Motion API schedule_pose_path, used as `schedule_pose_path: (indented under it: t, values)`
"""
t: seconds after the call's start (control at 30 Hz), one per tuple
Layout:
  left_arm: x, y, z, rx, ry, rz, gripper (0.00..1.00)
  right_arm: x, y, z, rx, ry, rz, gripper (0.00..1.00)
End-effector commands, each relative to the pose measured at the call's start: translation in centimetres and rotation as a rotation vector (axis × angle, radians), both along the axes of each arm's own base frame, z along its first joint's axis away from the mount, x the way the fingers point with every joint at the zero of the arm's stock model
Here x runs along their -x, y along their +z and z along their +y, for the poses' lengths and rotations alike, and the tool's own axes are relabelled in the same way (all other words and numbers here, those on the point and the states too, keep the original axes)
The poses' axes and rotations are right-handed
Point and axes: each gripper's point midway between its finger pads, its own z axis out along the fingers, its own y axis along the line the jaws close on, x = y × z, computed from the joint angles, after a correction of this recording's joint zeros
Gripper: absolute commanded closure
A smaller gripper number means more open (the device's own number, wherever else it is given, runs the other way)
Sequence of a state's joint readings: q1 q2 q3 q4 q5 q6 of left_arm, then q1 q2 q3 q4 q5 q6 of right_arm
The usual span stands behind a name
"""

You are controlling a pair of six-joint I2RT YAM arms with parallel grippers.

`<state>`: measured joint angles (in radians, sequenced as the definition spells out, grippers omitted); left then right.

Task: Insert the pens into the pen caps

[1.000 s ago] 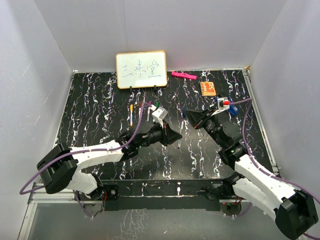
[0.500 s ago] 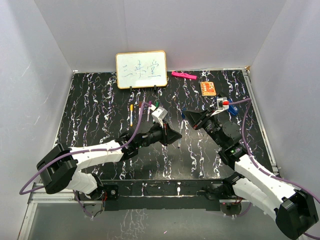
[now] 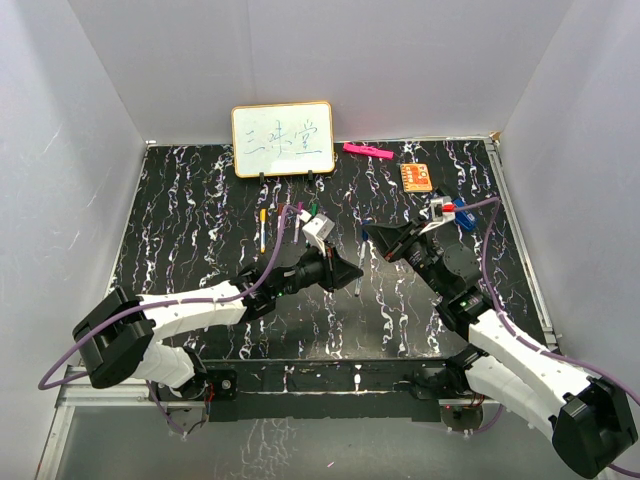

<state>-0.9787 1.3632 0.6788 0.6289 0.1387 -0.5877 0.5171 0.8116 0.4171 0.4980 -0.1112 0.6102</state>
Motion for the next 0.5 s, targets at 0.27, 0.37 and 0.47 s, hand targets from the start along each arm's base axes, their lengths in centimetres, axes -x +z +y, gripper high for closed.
schedule_pose_path:
  t: [0.27, 0.37, 0.47]
  values:
    - [-0.26, 2.15, 0.54, 0.058, 0.027, -0.050, 1.00, 0.41, 1.01, 0.19, -0.012, 0.011, -0.045, 1.00]
    - [-0.40, 2.47, 0.38, 0.064, 0.028, -0.056, 1.00, 0.54, 0.82, 0.31, -0.014, 0.017, -0.041, 1.00]
    - [-0.45, 2.75, 0.12, 0.070, 0.021, -0.062, 1.00, 0.65, 0.60, 0.46, -0.015, 0.023, -0.035, 1.00]
